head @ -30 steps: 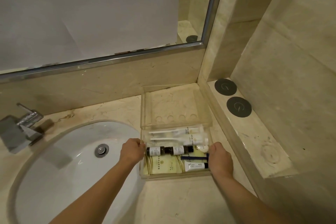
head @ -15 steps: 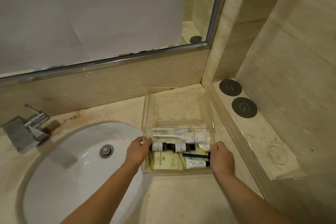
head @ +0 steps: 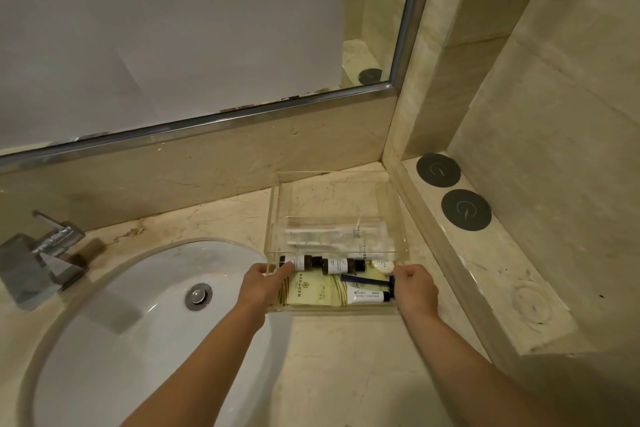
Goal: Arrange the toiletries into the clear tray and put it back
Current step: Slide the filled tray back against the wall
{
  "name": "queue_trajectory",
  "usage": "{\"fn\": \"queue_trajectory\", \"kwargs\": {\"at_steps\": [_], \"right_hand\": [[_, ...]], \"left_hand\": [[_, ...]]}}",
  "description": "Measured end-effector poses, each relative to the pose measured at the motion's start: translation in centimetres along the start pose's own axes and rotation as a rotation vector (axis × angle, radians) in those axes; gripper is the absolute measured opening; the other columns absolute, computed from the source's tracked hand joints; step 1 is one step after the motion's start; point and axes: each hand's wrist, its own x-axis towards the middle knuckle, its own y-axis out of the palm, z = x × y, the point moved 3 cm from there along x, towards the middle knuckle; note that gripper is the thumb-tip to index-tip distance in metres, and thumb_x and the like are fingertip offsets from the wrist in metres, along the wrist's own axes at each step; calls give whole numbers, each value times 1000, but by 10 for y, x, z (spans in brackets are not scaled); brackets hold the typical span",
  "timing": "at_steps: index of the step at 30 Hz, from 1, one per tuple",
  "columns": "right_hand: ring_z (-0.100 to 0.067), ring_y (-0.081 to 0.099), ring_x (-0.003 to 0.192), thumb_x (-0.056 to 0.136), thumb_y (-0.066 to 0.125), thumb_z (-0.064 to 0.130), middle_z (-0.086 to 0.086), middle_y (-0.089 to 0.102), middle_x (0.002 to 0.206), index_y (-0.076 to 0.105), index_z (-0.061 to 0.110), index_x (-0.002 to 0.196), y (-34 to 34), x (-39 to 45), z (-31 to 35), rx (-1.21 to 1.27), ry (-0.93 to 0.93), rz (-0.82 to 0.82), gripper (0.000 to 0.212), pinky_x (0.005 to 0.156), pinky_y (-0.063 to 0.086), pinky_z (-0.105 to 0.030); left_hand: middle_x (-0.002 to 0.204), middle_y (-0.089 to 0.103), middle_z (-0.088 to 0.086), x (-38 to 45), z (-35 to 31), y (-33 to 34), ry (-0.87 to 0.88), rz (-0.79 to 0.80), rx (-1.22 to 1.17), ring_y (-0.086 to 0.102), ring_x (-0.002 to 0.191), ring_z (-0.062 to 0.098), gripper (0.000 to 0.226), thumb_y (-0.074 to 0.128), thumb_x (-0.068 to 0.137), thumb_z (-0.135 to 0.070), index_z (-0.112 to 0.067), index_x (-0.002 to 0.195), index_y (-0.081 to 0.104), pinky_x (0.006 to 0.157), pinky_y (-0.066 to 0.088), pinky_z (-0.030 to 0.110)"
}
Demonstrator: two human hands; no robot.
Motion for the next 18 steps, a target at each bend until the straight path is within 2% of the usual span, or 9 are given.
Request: {"fn": "queue_trajectory", "kwargs": {"at_steps": [2,5,8,11,14,18], "right_hand": [[-26,59,79,96,47,26,-4,63,82,58,17,88,0,-1,-1,6,-5,1,16,72,48,-36],[-24,58,77,95,45,30,-5,62,84,58,19,92,3,-4,-4,-2,-19,-10,17,66,46,-34],[-27,59,86,88,47,42,-5,60,97,58,27,100,6,-8,-6,-12,-16,-5,22,75,52,-39],[-28,59,94,83,46,54,-5,57,103,54,33,115,11,-13,-6,-24,23,49,39,81,52,-41],[-27,63,90,71,41,65,0,57,100,49,33,118,16,-13,-4,-2,38,64,57,79,57,-47],[-25,64,82,78,51,56,0,57,97,46,21,119,16,-8,2,38,43,44,54,72,59,-44]], "left_hand": [[99,66,11,-4,4,4,-87,68,2,65,90,27,38,68,84,-41,-13,105,53,77,57,40],[95,66,13,-6,3,8,-132,73,1,63,83,26,37,64,86,-44,-11,99,53,75,57,39],[93,66,14,-5,2,11,-120,57,-7,63,78,26,35,63,87,-43,-10,95,54,67,57,36],[89,67,13,-3,3,12,-104,40,-17,63,74,25,32,64,87,-38,-9,94,54,63,57,35],[91,70,14,1,1,12,-84,27,-36,66,75,25,38,67,85,-36,-4,102,56,54,54,32],[95,71,13,9,0,14,-85,13,-39,68,81,25,42,67,85,-37,-2,106,58,53,54,31]]}}
